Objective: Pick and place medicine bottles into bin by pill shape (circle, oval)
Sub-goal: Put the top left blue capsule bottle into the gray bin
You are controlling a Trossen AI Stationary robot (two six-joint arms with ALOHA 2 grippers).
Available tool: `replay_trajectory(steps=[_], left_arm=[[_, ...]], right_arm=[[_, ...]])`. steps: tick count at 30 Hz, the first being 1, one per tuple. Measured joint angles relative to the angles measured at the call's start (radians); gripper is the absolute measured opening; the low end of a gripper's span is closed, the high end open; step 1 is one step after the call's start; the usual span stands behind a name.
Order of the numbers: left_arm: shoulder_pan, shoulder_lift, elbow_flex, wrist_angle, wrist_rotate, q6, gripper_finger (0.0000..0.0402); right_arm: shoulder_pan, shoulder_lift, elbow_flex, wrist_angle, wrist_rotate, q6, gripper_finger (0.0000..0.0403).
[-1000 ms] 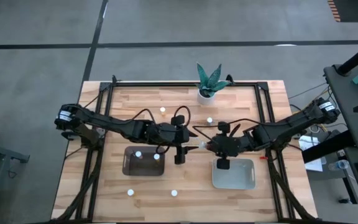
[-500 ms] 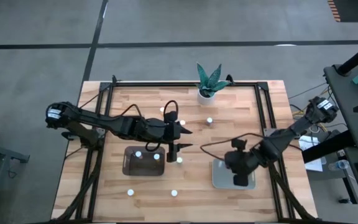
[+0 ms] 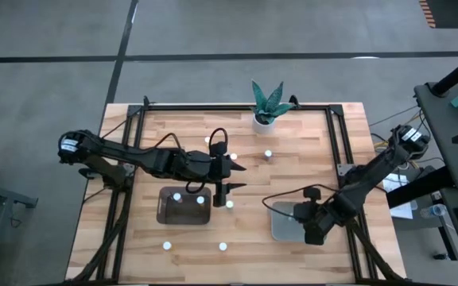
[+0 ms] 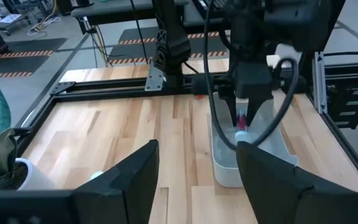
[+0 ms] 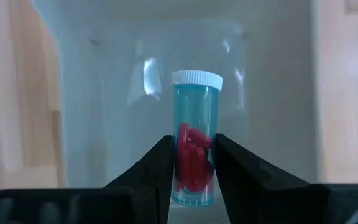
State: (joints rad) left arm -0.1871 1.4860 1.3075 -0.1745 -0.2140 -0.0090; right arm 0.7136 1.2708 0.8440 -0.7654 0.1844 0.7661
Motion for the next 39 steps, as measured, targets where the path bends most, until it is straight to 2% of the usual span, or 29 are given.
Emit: replay_trajectory(steps=[14, 28, 39], left_arm=[[0.000, 0.000, 0.000, 0.001, -0.001, 0.023, 0.0199], [0.000, 0.000, 0.000, 0.001, -0.001, 0.026, 0.0199], [0.000, 0.000, 0.000, 0.001, -0.001, 0.026, 0.0199]], right_arm=[[0.002, 0.145, -0.015, -0.008, 0.000, -0.026, 0.0099], [0.002, 0.186, -0.015, -0.014, 0.010, -0.025, 0.0101], [0.002, 0.181, -0.015, -0.015, 0.011, -0.009, 0.0141]])
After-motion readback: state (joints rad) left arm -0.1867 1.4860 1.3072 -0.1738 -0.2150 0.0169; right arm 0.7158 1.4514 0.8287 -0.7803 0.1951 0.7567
